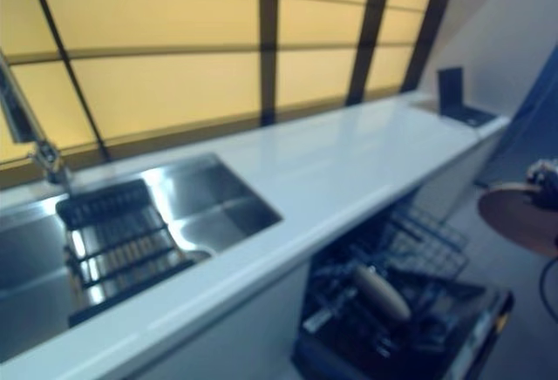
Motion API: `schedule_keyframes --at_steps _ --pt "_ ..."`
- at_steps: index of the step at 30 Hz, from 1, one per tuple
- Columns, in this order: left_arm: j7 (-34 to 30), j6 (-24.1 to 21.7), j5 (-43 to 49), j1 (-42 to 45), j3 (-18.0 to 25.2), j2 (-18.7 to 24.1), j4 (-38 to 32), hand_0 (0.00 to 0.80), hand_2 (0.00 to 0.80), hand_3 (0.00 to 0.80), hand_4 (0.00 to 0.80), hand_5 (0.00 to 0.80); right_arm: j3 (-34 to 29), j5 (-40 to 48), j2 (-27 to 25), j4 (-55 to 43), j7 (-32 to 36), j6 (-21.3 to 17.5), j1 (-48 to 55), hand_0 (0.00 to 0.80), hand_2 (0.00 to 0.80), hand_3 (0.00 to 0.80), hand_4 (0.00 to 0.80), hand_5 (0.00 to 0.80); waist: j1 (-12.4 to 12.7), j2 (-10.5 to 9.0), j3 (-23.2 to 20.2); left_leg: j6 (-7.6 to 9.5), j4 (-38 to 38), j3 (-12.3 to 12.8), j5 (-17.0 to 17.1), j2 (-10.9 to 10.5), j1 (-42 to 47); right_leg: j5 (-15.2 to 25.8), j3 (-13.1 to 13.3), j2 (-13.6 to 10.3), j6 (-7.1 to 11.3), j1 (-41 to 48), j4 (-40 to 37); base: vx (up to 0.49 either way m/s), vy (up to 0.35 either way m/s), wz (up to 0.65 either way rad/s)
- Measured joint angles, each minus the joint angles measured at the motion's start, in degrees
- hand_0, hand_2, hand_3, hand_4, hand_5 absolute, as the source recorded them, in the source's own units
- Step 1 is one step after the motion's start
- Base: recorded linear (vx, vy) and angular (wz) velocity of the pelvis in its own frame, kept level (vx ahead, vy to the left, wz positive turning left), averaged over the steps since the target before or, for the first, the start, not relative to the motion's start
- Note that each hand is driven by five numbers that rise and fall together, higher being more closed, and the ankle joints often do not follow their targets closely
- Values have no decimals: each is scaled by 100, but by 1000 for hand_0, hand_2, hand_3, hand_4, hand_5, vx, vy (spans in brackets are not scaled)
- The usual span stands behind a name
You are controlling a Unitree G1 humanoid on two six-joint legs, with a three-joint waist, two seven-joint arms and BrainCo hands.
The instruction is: Take plates into dishwasher
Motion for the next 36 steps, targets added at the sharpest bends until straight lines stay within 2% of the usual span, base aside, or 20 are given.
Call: schedule_keyframes --at_steps 6,12,20,30,36 --pt "6 -15 -12 16 -2 -18 -20 0 0 0 0 0 -21 443 439 0 116 403 41 800 800 800 800 800 44 96 21 -1 2 -19 33 1 -104 4 -11 -1 -5 -94 0 -46 -5 2" --pt "6 -52 -15 68 0 -20 -81 0 0 0 0 0 -21 610 683 2 108 620 35 800 800 800 800 800 59 193 152 -7 0 -74 65 -7 -115 4 -19 -4 -12 -81 -1 -8 -2 3" --pt "4 -72 -25 105 0 -39 -225 0 0 0 0 0 -22 611 1296 -30 9 920 0 800 800 800 800 800 61 414 344 -5 -2 -101 76 -9 -124 -1 -59 -11 -15 -73 -19 -4 0 0" --pt "2 -125 -252 93 -2 -198 -322 0 0 0 0 0 65 659 1774 -37 -255 1028 -177 800 800 800 800 800 77 776 657 0 -2 -244 147 -27 -314 13 -175 -29 -37 -185 -7 -52 20 7" --pt "-7 -133 -255 92 -3 -255 -340 0 0 0 0 0 126 652 1940 -53 -293 1034 -369 800 800 800 800 800 102 893 734 0 -4 -253 147 -39 -322 10 -191 -43 -39 -189 -19 -9 29 1"
